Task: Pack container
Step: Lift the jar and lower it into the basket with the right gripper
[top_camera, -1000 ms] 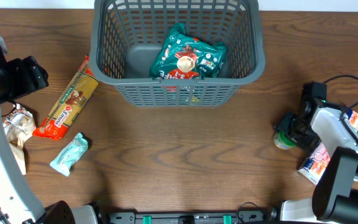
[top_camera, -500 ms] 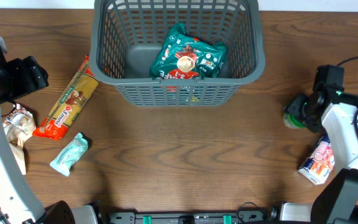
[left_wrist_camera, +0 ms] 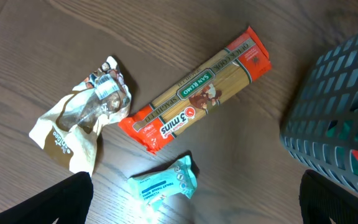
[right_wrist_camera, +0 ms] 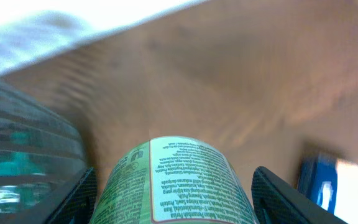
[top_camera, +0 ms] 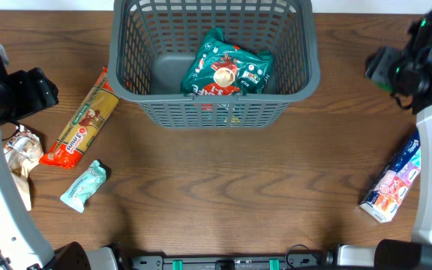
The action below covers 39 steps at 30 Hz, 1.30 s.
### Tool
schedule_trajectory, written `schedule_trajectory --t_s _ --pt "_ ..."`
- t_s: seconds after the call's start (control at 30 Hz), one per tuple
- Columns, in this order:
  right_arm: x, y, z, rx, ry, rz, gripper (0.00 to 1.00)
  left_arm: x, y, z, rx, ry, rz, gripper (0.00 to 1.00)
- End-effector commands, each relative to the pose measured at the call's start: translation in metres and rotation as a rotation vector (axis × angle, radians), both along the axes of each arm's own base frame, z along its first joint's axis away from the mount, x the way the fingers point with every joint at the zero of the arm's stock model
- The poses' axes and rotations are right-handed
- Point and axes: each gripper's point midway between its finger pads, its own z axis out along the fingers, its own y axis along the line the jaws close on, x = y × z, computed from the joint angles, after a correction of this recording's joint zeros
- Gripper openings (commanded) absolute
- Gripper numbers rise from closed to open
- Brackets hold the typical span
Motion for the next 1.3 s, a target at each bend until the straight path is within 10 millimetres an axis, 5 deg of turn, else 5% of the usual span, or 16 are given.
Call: schedule_trajectory --t_s 0.0,0.2,0.43,0.93,1.07,1.27 --pt "0.003 0.027 0.071 -0.134 -0.155 0.167 0.01 -0.002 0.001 0.000 0.007 0.005 -0.003 0.92" --pt "0.011 0.090 0.132 -0.307 -0.322 0.430 0.01 -0.002 0.001 0.000 0.007 0.005 -0.003 0.92" --pt "0.009 0.203 0.138 -0.416 -0.442 0.899 0.01 -0.002 0.001 0.000 0.007 0.005 -0.003 0.92" --pt "0.021 0.406 0.005 -0.187 -0.409 1.537 0.01 -0.002 0.001 -0.001 0.005 0.008 -0.003 0.92" --pt "0.024 0.432 -0.040 -0.125 -0.331 1.578 0.01 -0.003 0.000 -0.001 0.003 0.013 -0.003 0.92" --pt "0.023 0.437 -0.088 -0.071 -0.191 1.580 0.01 -0.004 0.000 -0.002 0.002 0.016 -0.003 0.92"
